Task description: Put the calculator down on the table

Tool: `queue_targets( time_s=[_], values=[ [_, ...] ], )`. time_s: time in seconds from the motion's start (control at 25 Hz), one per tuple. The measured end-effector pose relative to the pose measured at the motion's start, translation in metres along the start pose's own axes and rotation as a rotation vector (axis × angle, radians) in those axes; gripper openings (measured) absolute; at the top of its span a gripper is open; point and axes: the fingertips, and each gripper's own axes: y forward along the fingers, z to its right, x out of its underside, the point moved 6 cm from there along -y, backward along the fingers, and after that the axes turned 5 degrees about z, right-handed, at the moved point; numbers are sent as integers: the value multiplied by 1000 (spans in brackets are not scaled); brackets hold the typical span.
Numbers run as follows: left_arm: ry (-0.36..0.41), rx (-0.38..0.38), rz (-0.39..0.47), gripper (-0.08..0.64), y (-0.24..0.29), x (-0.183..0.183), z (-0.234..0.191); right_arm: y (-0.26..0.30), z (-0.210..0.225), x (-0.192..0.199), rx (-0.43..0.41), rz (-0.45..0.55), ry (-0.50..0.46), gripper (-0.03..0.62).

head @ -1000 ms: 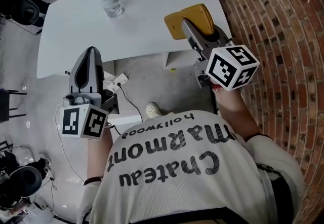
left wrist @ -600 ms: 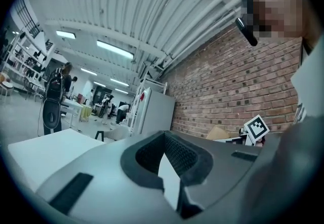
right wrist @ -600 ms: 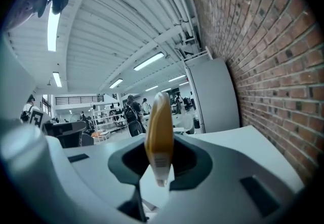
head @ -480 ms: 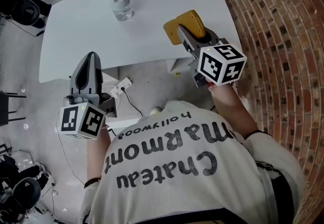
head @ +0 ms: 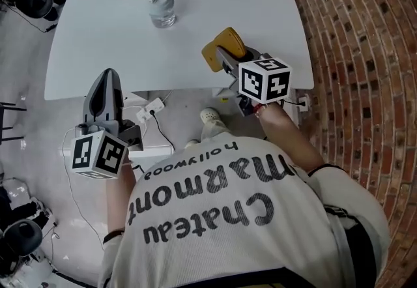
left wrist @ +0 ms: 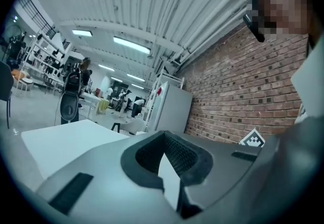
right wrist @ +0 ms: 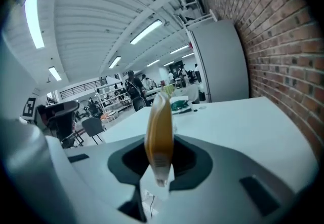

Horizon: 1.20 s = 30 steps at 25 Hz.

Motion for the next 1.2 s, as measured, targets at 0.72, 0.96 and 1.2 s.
queue_targets(
  time_s=[0.72, 0.96, 1.2],
  values=[
    [24, -246, 61, 0, 31, -20, -32, 123, 50, -17, -63, -163, -249, 92],
    [27, -286, 65, 2, 28, -24, -38, 141, 50, -8, -49, -204, -419, 92],
    [26, -324, 55, 0, 21, -19, -43, 153, 48, 15, -57, -254, -508, 92]
  ],
)
